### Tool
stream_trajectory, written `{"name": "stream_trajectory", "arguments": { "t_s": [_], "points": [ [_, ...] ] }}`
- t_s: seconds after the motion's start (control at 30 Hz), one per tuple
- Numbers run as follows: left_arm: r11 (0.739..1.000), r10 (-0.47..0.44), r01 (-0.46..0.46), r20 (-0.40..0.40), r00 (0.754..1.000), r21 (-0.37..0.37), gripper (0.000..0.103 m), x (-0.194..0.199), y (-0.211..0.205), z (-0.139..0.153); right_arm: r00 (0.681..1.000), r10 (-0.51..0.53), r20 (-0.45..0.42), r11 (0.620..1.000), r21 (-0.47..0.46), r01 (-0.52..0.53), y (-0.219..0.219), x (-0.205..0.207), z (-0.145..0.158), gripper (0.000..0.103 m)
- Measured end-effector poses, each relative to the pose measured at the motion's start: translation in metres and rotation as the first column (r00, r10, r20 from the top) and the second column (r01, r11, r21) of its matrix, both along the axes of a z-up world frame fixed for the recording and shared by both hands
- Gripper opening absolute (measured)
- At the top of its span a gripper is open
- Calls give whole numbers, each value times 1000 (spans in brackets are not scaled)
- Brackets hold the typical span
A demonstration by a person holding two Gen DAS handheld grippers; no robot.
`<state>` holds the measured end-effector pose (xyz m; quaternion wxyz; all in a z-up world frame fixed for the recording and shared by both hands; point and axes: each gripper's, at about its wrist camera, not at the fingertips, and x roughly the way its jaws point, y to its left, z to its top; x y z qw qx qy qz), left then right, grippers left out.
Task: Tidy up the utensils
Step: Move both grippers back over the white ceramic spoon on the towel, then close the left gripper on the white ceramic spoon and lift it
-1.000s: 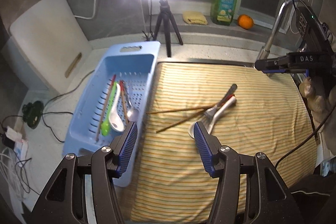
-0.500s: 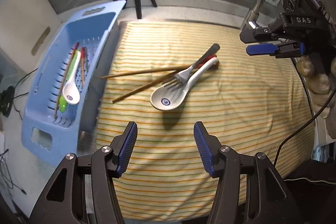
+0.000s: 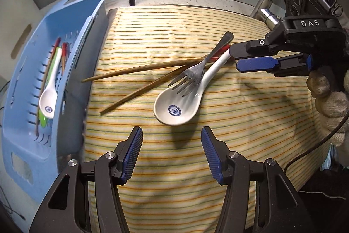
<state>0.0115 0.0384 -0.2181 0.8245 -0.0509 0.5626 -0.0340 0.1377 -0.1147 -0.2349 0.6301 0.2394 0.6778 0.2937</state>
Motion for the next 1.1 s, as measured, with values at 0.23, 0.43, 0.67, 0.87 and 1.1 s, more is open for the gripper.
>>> {"name": "stream_trajectory", "arguments": {
  "t_s": [0.23, 0.43, 0.67, 0.87, 1.1],
  "points": [
    [1000, -12, 12, -9, 1000, -12, 50, 6, 1, -11, 999, -25, -34, 1000, 4, 25, 2, 5, -13, 31],
    [1000, -22, 22, -10, 1000, 5, 46, 11, 2, -15, 998, -30, -58, 999, 9, 31, 5, 7, -19, 30],
    [998, -51, 51, -9, 999, 27, 46, 20, -2, -14, 997, -19, -69, 1000, 0, 19, 11, 9, -22, 26],
    [995, -100, 100, -15, 995, 17, 46, 17, -5, -8, 997, -19, -81, 1000, -16, 18, 13, 11, -26, 18],
    [990, -136, 137, -46, 990, 17, 46, 25, -6, -9, 996, -15, -85, 1000, -20, 14, 16, 12, -27, 15]
  ]
}}
